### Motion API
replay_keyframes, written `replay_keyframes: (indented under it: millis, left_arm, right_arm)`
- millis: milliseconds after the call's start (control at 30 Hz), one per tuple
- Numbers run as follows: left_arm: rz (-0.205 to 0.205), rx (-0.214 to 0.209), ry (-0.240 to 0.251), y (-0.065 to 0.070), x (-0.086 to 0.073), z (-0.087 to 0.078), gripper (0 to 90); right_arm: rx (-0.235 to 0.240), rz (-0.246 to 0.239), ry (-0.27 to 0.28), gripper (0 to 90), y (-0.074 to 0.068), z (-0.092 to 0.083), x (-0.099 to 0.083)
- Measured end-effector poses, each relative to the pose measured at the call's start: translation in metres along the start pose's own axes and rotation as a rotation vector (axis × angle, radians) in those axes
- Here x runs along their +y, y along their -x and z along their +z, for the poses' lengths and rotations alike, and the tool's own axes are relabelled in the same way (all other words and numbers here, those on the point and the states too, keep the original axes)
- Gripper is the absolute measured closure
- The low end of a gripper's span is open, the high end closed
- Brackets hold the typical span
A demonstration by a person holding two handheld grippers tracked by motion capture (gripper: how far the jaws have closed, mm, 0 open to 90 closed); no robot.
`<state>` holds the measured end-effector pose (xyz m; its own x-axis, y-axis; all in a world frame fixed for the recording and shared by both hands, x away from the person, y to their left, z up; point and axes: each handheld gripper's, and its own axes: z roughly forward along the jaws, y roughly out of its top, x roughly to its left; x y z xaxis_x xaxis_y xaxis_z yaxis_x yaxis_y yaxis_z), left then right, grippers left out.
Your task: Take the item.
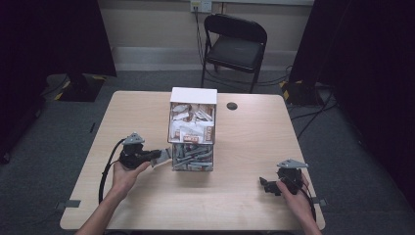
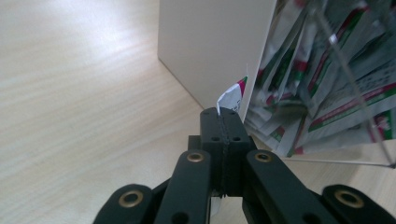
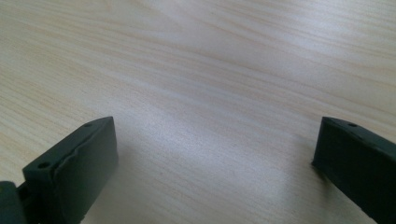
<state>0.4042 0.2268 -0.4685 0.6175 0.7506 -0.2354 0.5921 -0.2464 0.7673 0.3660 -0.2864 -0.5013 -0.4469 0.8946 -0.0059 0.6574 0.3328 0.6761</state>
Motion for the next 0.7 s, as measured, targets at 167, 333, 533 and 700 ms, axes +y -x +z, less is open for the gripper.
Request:
replay_keyframes:
  millis: [167,333,533,700]
  left_arm:
    - [-0.018,0.028,0.004,-0.006,0.001,0.003,90.0]
    - [-0.041,0.057,-0.005,-0.016,0.001,0.01,90.0]
    - [-0.031,0.086,-0.026,-0.02,-0.002,0.018,90.0]
    - [-0.045,0.072,-0.019,-0.024,-0.003,0.023,90.0]
  right_arm:
    - [0.0,0.0,0.0,0.0,0.0,0.0,0.0]
    - [0.0,0.0,0.0,0.0,0.0,0.0,0.0]
    - [0.0,0.0,0.0,0.0,0.0,0.0,0.0]
    - [0.0,-0.001,0.0,0.0,0.0,0.0,0.0]
